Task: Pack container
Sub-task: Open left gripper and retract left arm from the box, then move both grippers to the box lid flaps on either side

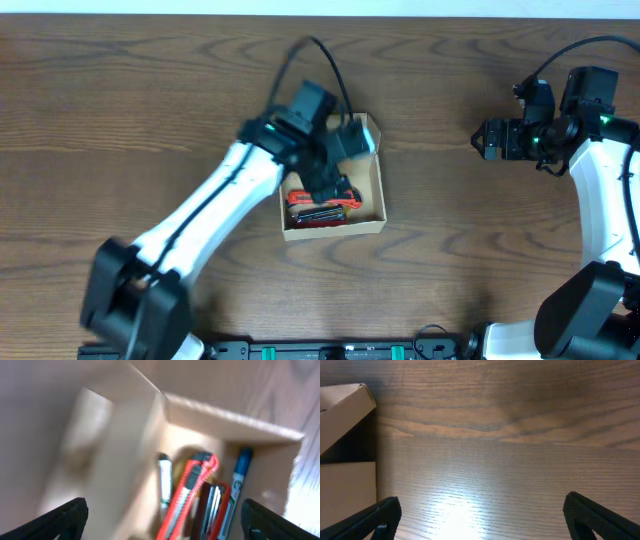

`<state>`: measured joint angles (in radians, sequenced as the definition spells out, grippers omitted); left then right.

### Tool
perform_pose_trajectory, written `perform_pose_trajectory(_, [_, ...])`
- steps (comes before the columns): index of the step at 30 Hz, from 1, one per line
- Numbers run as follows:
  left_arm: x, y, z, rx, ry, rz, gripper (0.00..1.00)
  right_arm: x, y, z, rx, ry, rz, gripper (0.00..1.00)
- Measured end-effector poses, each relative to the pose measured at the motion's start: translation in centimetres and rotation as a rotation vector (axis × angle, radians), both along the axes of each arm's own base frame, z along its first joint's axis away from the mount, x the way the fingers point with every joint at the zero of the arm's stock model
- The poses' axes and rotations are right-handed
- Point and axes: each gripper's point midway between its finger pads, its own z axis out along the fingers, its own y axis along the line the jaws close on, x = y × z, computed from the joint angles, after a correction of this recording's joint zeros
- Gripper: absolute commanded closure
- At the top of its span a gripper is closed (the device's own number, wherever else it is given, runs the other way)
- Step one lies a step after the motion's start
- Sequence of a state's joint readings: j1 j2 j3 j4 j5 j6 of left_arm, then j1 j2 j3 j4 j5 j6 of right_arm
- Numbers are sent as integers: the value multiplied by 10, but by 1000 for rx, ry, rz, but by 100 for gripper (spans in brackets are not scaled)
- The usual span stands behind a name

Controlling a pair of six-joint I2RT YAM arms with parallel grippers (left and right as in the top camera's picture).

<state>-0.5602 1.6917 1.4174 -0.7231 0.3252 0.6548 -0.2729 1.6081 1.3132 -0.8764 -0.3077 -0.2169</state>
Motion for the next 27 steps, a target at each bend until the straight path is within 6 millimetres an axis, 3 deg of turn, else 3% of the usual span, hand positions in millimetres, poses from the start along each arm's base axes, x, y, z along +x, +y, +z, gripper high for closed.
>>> perform_pose_trajectory(3, [9, 15, 45, -27, -61, 64, 0, 0, 0, 0, 2, 0, -4, 1])
perform_pose_trajectory(4, [13, 24, 58, -30, -82, 97, 18, 1, 1, 1, 10, -2, -3, 19])
perform_pose_trajectory(5, [17, 32, 67, -35, -95, 133, 27, 1, 2, 1, 12, -3, -3, 43])
perform_pose_trajectory(7, [26, 55, 82, -42, -110, 230, 59, 1, 6, 2, 36, -9, 4, 89])
perform_pose_trajectory(8, [30, 64, 84, -45, -104, 273, 71, 2, 8, 3, 54, -12, 6, 99])
perform_pose_trajectory(10, [39, 105, 82, -39, -53, 449, 94, 3, 17, 6, 109, -21, 14, 99])
perform_pose_trajectory(14, [45, 176, 67, -64, 92, 762, 94, 2, 41, 16, 266, -29, 30, 99])
perform_pose_trajectory(17, [45, 209, 59, -146, 182, 894, 94, 2, 54, 23, 356, -31, 36, 99])
perform_pose_trajectory(22, [45, 227, 34, -353, 328, 955, 94, 3, 82, 17, 447, 20, 69, 99])
perform_pose_trajectory(27, [35, 215, -5, -504, 532, 935, 94, 4, 115, -14, 493, 127, 125, 99])
